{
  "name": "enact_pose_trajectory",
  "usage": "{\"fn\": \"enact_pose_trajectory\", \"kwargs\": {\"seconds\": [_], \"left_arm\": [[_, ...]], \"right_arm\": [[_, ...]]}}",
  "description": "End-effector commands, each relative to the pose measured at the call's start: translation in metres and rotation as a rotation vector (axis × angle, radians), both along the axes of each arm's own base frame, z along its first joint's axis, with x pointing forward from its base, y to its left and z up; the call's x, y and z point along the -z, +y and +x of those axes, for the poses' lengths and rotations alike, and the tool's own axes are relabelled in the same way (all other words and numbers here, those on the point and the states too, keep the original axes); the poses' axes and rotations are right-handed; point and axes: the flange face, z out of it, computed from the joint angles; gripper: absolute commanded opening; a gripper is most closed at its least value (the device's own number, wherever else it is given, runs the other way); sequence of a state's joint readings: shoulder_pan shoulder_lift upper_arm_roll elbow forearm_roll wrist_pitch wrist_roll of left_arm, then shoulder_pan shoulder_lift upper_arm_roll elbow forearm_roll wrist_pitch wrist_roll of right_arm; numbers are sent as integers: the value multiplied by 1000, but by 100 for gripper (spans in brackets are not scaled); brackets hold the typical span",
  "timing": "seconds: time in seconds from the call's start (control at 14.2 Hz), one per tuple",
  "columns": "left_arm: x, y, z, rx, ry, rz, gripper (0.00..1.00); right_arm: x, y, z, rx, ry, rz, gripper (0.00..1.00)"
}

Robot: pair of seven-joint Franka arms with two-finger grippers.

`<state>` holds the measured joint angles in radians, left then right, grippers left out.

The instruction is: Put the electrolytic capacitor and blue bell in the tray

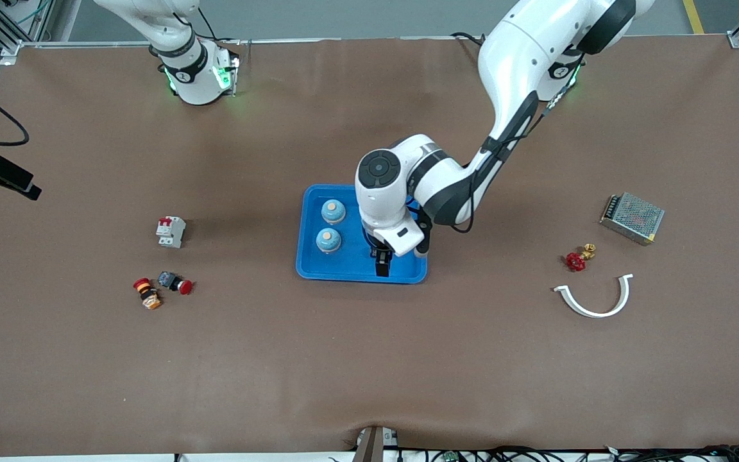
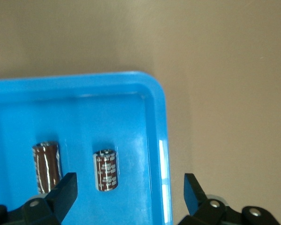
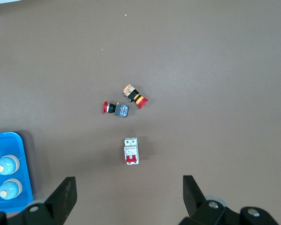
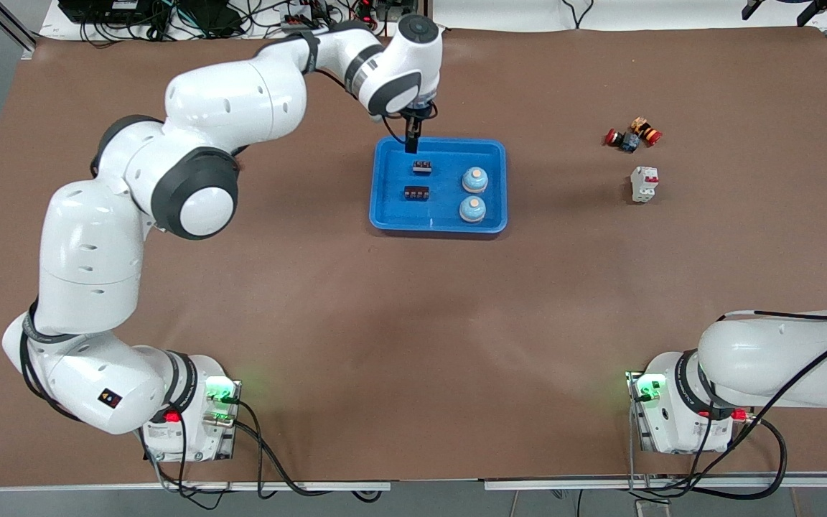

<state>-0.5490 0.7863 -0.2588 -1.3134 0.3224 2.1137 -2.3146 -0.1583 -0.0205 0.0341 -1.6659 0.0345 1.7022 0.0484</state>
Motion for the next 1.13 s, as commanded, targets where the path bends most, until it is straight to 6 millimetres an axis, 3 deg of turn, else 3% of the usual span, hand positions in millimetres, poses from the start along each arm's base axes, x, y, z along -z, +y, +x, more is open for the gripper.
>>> {"fn": "enact_pose_trajectory", "kwargs": {"seconds": [0.0, 0.14, 0.35, 0.71, 0.78, 1.06], "left_arm": [[-43, 35, 20, 102, 21, 0, 100], [-58, 65, 34, 208, 44, 34, 100], [-85, 109, 58, 262, 37, 51, 100], [-126, 197, 97, 319, 35, 34, 100], [-132, 207, 100, 338, 30, 35, 100], [-157, 267, 113, 420, 49, 64, 100]], "right_arm": [[-2, 1, 2, -83, 7, -13, 100], [-4, -3, 1, -92, 1, -15, 100], [-10, -27, -3, -53, -10, -5, 100], [-3, -10, 0, -84, 3, -1, 100], [-2, 2, 2, -106, 1, -3, 100], [-1, 13, -3, -127, 42, 2, 100]]}}
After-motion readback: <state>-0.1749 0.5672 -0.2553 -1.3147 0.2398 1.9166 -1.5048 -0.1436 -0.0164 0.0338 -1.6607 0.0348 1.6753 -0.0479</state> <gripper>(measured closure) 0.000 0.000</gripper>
